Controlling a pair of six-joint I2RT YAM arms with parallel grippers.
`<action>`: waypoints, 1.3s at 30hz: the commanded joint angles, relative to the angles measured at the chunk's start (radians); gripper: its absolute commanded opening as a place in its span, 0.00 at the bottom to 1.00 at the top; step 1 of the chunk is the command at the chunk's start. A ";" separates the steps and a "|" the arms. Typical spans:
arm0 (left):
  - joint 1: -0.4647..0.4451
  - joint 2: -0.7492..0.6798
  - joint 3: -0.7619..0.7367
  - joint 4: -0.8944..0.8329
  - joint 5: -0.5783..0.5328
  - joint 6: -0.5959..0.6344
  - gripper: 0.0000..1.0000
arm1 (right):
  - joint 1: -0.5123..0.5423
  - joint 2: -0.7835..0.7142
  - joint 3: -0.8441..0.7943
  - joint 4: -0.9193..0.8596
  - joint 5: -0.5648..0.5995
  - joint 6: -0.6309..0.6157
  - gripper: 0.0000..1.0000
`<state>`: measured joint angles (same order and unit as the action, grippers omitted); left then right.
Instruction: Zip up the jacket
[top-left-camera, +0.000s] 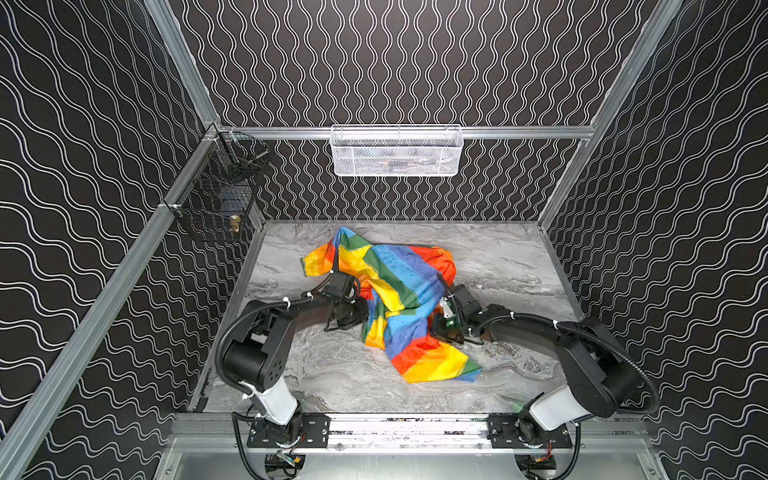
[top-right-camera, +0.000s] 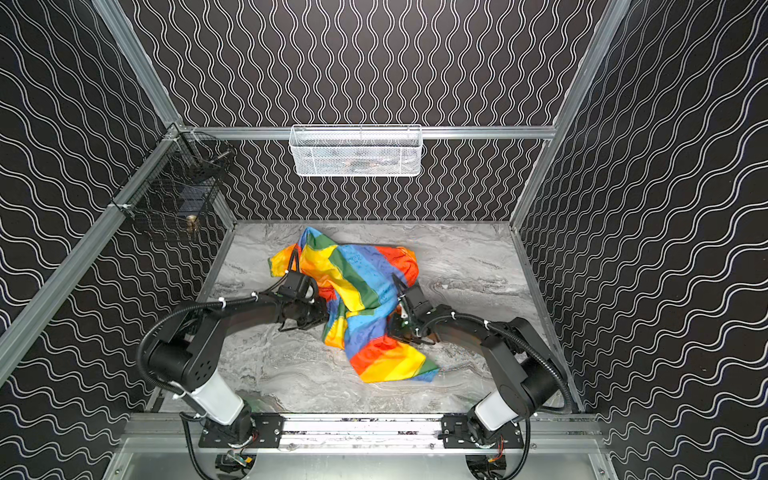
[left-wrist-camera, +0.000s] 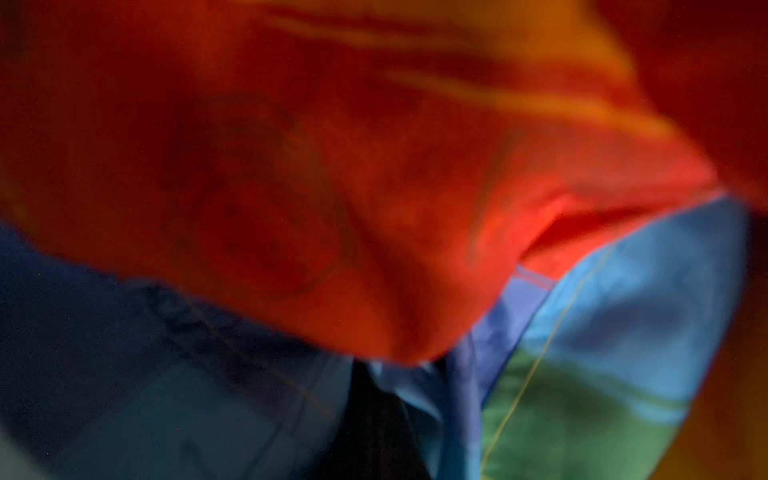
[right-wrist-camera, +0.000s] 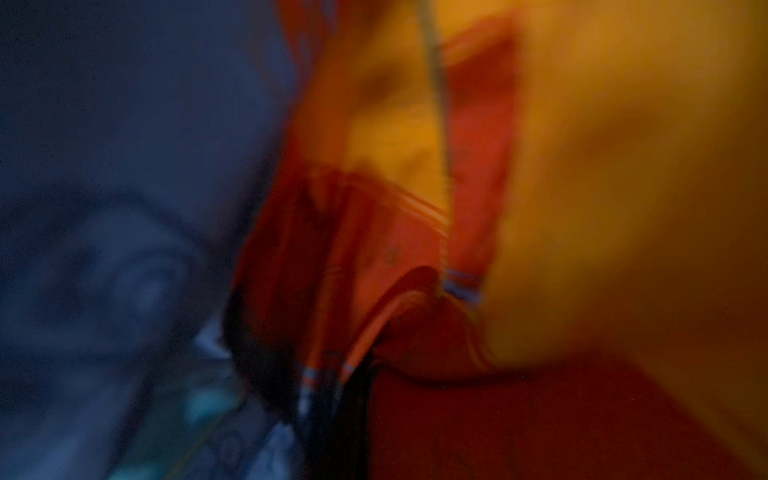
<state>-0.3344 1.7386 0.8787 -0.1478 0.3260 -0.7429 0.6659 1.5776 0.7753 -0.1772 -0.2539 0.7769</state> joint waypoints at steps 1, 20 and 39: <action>0.053 0.062 0.073 -0.114 -0.016 0.064 0.03 | 0.094 0.043 0.061 0.058 0.015 0.082 0.10; 0.198 -0.443 -0.121 -0.280 0.082 0.063 0.64 | 0.165 -0.203 0.143 -0.270 0.345 -0.019 0.80; 0.196 -0.391 -0.322 0.019 0.146 -0.090 0.69 | 0.373 0.004 0.193 -0.171 0.208 -0.017 0.83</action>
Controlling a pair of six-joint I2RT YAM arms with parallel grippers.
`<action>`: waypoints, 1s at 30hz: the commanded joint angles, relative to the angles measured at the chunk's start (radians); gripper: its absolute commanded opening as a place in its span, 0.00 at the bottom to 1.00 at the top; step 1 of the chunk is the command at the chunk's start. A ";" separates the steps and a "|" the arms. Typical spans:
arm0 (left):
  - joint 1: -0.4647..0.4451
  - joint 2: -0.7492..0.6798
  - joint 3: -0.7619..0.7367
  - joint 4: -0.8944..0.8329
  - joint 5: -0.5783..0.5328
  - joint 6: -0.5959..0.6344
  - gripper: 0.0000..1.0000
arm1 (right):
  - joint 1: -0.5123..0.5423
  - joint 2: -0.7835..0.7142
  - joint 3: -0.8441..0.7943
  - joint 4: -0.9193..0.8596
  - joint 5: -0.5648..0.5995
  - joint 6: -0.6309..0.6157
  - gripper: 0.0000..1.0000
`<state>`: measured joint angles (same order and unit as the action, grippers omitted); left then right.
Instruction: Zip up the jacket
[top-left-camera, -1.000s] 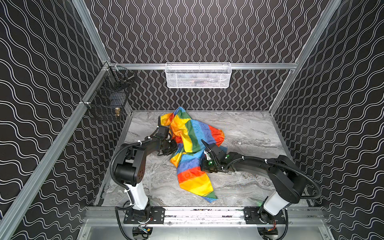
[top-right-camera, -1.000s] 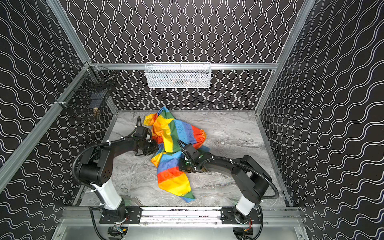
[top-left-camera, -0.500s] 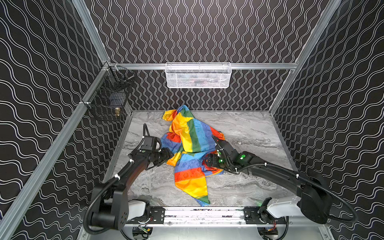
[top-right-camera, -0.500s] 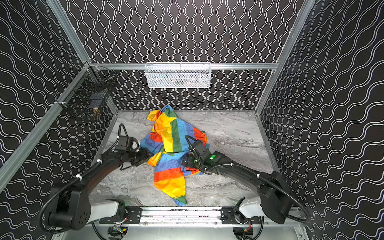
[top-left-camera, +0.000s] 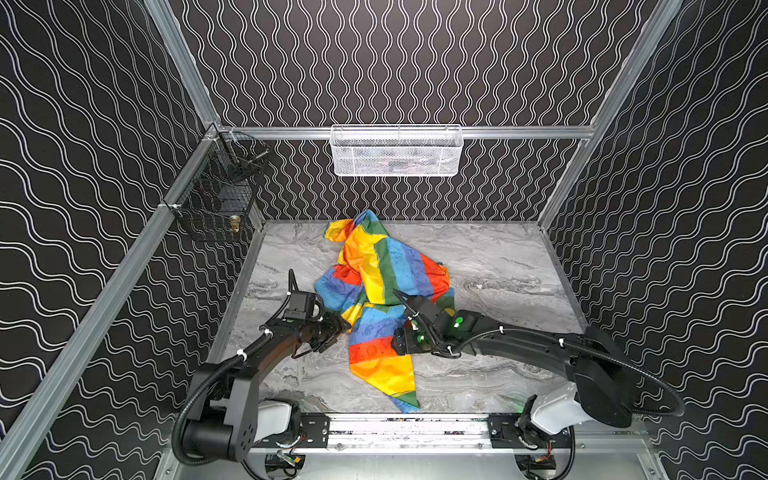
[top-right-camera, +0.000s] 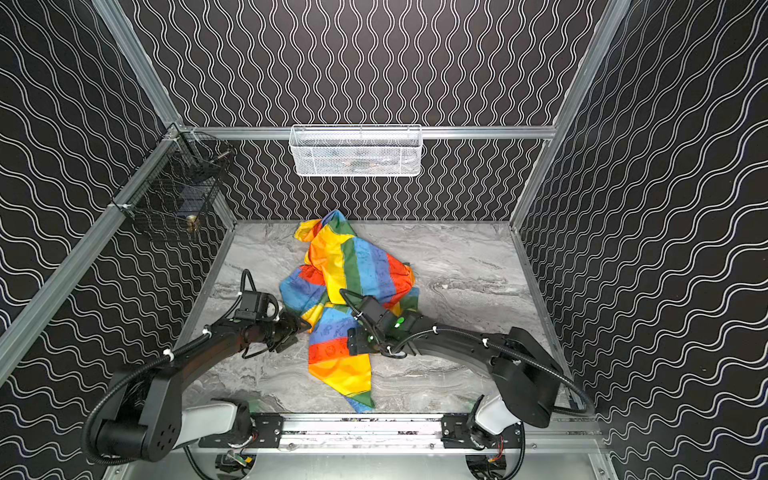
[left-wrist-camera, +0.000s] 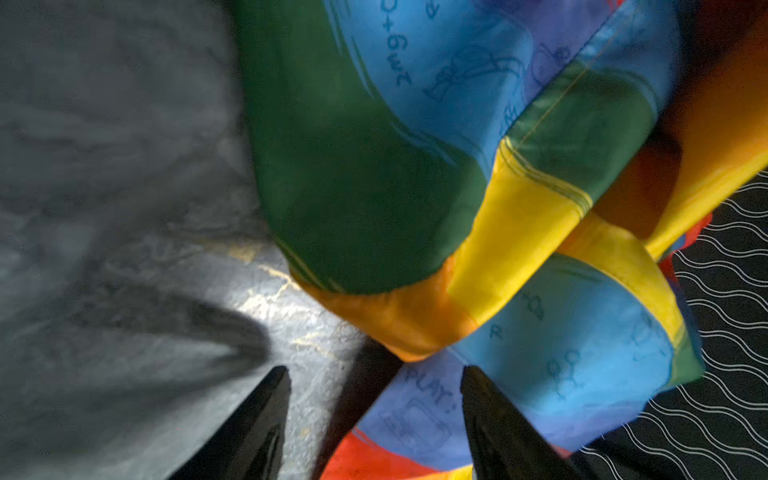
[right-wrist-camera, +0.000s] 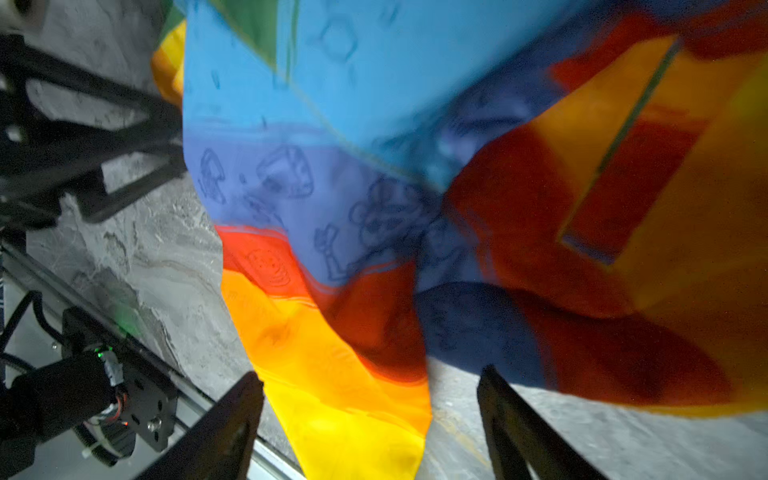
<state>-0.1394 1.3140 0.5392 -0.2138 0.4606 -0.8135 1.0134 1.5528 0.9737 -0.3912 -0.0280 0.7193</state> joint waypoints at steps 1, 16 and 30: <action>0.001 0.061 0.025 0.102 0.016 -0.017 0.67 | 0.039 0.048 -0.003 0.049 -0.022 0.047 0.82; 0.094 0.014 0.419 -0.269 0.010 0.205 0.00 | 0.062 0.090 0.234 -0.053 0.020 0.019 0.00; 0.201 0.102 0.980 -0.538 0.034 0.350 0.00 | -0.002 -0.144 0.440 -0.067 0.071 -0.087 0.00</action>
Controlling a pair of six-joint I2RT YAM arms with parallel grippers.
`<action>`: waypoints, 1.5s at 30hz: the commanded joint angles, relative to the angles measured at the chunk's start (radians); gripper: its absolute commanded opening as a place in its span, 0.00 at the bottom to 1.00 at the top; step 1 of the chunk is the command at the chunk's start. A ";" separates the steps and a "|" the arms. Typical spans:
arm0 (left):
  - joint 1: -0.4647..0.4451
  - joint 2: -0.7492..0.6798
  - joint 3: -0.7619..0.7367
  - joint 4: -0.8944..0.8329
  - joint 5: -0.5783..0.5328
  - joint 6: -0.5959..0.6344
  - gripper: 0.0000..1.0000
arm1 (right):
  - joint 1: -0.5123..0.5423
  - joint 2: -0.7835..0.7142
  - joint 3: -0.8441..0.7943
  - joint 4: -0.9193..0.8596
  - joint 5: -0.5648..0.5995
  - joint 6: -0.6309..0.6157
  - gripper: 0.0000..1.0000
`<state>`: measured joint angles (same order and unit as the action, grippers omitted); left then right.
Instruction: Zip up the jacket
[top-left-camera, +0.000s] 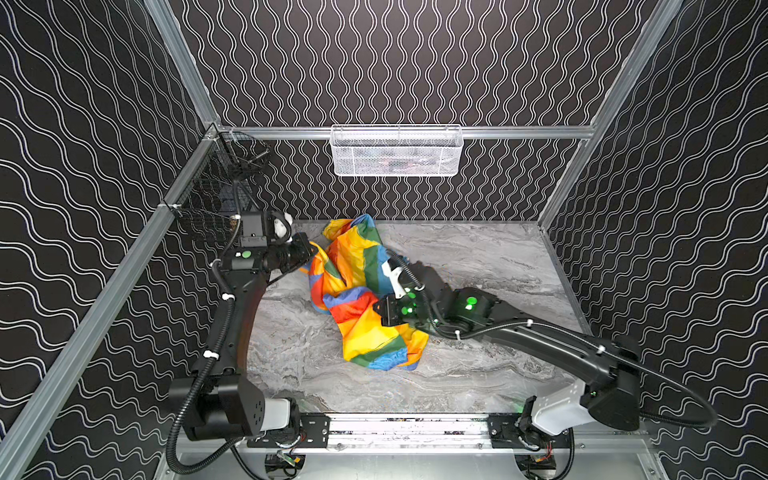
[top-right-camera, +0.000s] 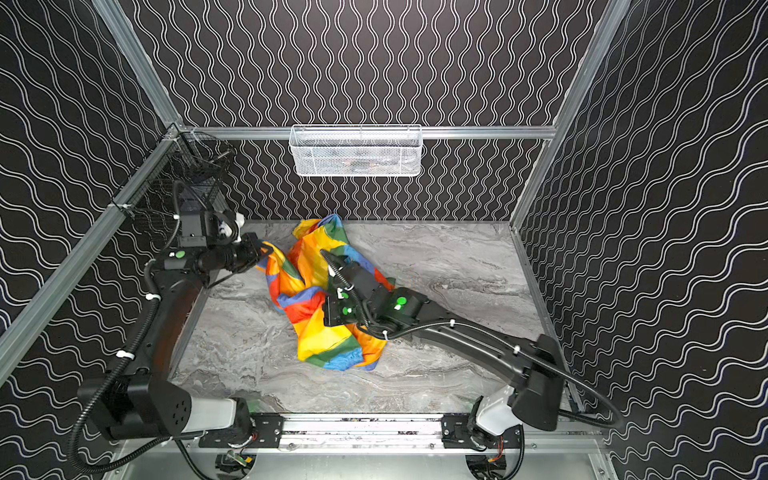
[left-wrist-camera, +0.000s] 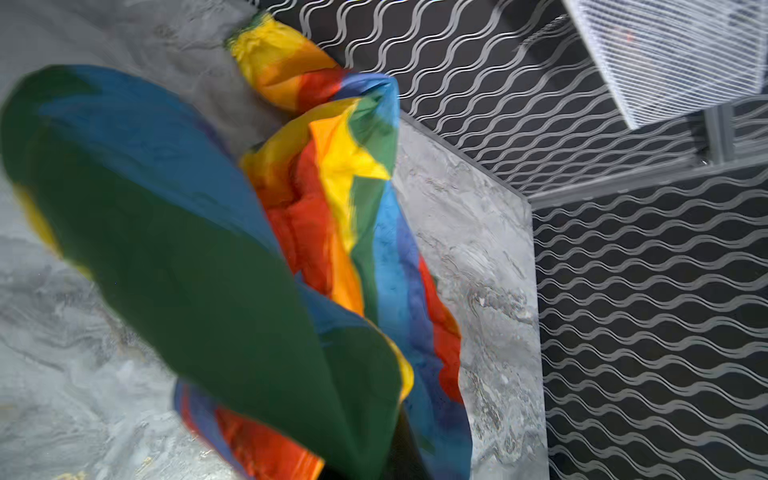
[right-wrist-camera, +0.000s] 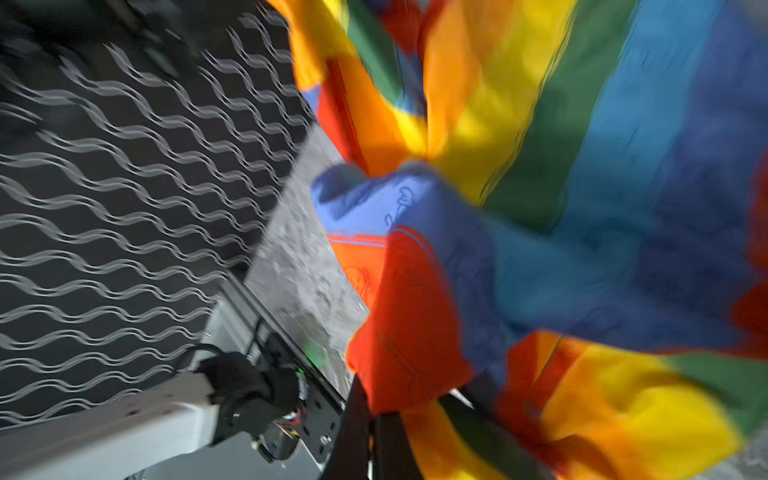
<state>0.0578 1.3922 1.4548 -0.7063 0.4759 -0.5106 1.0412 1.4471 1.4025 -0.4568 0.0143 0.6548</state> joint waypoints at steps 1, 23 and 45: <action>0.004 0.037 0.091 -0.034 0.038 0.041 0.00 | -0.064 -0.066 0.000 0.003 0.006 -0.020 0.00; -0.226 0.163 0.158 0.354 0.194 -0.175 0.00 | -0.594 -0.022 -0.349 -0.094 -0.036 -0.054 0.00; -0.412 0.802 0.313 0.733 0.053 -0.394 0.00 | -0.910 -0.090 -0.585 -0.012 -0.264 -0.042 0.05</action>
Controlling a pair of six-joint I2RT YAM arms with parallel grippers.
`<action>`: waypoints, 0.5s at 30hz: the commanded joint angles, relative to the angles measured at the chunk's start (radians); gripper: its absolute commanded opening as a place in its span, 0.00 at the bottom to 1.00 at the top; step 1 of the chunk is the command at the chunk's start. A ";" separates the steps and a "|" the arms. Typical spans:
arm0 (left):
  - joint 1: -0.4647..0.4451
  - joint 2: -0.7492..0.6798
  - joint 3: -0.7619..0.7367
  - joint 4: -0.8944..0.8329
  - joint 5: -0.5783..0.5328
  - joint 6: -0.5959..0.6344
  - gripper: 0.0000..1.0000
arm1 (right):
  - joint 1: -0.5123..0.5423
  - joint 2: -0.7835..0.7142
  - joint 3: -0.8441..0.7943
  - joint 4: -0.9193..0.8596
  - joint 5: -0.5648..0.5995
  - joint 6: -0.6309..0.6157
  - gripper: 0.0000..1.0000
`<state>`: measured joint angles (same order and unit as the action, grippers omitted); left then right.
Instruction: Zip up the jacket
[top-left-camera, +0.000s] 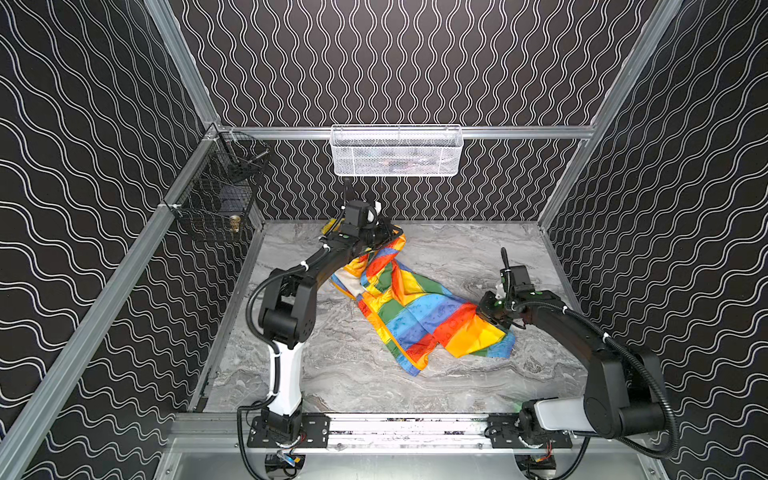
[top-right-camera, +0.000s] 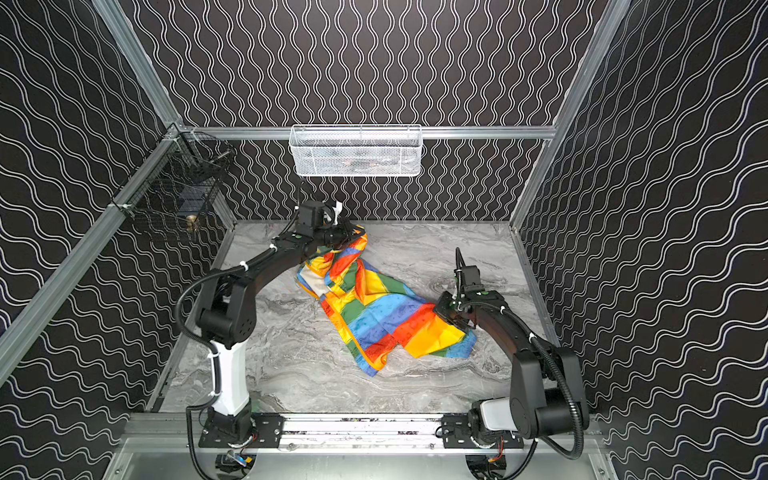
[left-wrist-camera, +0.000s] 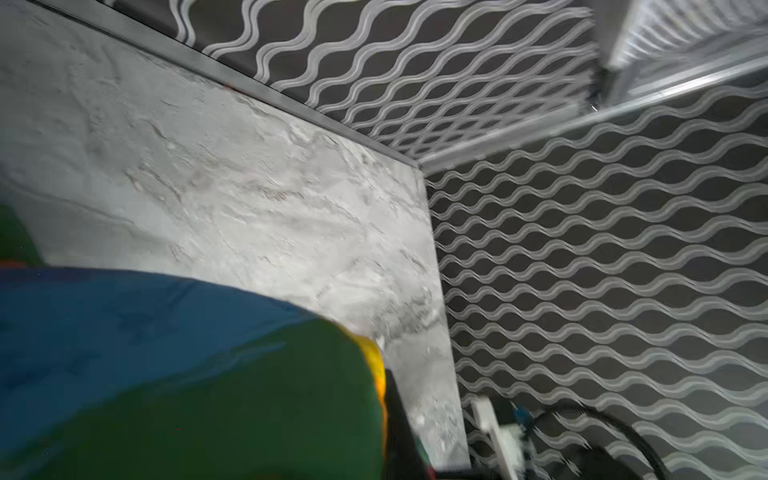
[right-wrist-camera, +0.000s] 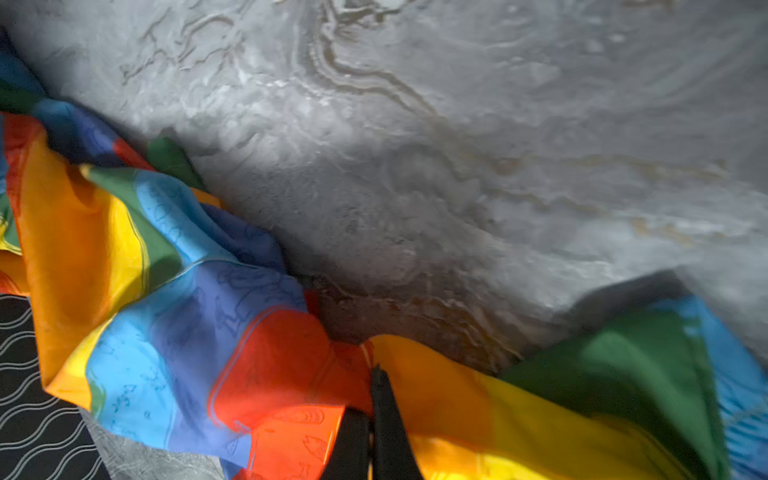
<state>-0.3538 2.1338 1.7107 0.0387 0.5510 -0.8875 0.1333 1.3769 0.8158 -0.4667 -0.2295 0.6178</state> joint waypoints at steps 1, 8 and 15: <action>0.002 0.090 0.092 -0.061 -0.035 -0.008 0.00 | -0.002 -0.030 0.006 -0.009 -0.022 -0.011 0.11; 0.007 0.130 0.185 -0.213 -0.082 0.071 0.48 | 0.013 -0.141 0.064 -0.091 0.007 -0.052 0.59; 0.010 -0.118 0.012 -0.329 -0.234 0.167 0.63 | 0.176 -0.198 0.117 -0.174 0.112 -0.067 0.72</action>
<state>-0.3458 2.0895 1.7706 -0.2207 0.4088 -0.7898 0.2379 1.1839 0.9058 -0.5755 -0.1806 0.5636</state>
